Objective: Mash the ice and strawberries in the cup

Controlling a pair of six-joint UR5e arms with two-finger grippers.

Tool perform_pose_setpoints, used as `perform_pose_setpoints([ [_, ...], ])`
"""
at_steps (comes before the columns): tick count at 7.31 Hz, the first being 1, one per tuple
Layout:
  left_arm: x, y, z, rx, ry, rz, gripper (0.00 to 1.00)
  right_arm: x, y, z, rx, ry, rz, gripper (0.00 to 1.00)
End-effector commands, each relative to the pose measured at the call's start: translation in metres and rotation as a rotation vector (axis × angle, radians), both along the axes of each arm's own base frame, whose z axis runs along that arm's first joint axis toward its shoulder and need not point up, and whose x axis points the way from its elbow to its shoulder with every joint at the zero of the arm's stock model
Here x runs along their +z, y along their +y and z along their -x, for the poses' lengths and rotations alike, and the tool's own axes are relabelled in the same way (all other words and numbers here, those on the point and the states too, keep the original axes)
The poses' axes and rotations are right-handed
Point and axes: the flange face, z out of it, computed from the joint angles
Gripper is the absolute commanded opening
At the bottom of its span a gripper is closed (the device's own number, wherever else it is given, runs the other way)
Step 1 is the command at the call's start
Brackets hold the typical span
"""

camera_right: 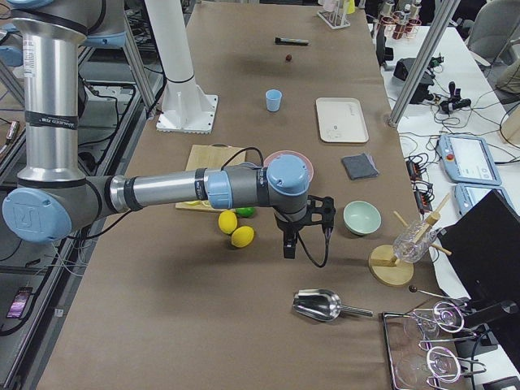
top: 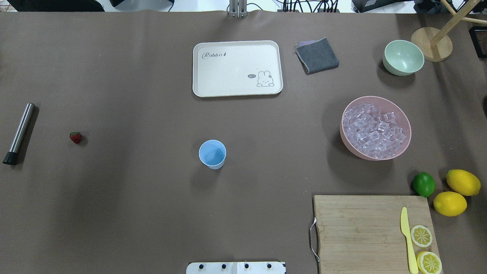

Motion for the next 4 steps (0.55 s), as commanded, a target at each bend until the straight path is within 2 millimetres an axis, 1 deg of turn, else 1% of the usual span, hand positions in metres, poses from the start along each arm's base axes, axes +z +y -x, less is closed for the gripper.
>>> perform_pose_setpoints([
  [1,-0.002,0.000,0.000,0.001,-0.002,-0.005,0.98,-0.045,-0.036,0.077,-0.023,-0.007,0.008,1.00],
  [2,-0.002,0.000,0.000,0.000,-0.001,-0.004,0.98,-0.055,-0.037,0.105,-0.025,-0.016,-0.076,1.00],
  [3,-0.001,0.000,0.000,0.001,-0.002,-0.003,0.98,-0.067,-0.039,0.141,-0.029,-0.035,-0.095,1.00],
  [4,-0.002,-0.002,0.000,0.000,-0.001,-0.004,0.98,-0.092,-0.048,0.167,-0.006,-0.064,-0.085,1.00],
])
